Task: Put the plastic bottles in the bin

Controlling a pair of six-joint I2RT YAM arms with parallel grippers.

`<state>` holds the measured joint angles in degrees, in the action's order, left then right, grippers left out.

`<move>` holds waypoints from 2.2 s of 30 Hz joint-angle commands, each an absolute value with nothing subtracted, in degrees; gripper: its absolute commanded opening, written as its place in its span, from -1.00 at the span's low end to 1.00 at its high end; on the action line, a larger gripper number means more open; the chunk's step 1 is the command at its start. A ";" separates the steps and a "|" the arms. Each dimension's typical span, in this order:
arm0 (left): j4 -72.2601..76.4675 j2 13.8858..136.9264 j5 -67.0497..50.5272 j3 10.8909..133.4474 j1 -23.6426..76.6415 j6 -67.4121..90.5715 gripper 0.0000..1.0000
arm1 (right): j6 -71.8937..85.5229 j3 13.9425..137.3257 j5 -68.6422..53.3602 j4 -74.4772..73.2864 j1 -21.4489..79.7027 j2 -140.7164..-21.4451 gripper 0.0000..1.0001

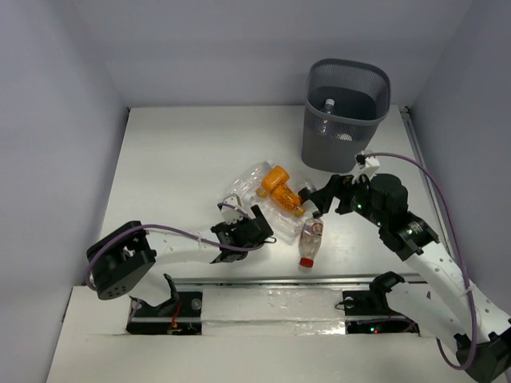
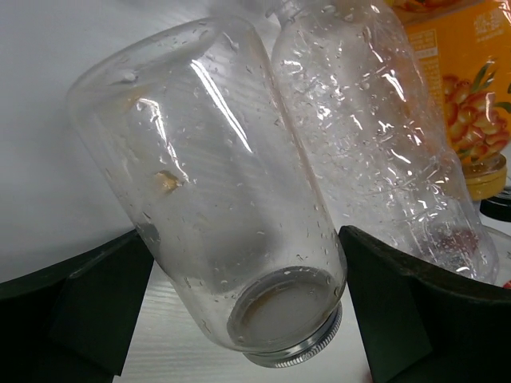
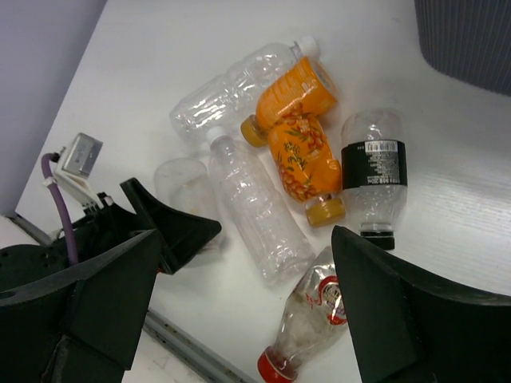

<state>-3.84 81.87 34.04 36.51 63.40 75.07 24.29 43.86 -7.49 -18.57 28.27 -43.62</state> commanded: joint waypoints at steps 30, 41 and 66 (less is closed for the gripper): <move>-4.59 48.87 43.51 40.07 64.86 51.26 -0.05 | 42.72 30.93 1.23 -17.75 29.44 -55.01 0.75; 20.01 63.71 24.19 59.82 56.08 34.46 -0.01 | 42.19 33.75 -3.16 -20.22 29.44 -65.74 0.63; 13.97 129.71 -6.15 139.98 45.00 32.25 0.08 | 42.63 30.59 -6.24 -20.56 29.44 -61.27 -0.20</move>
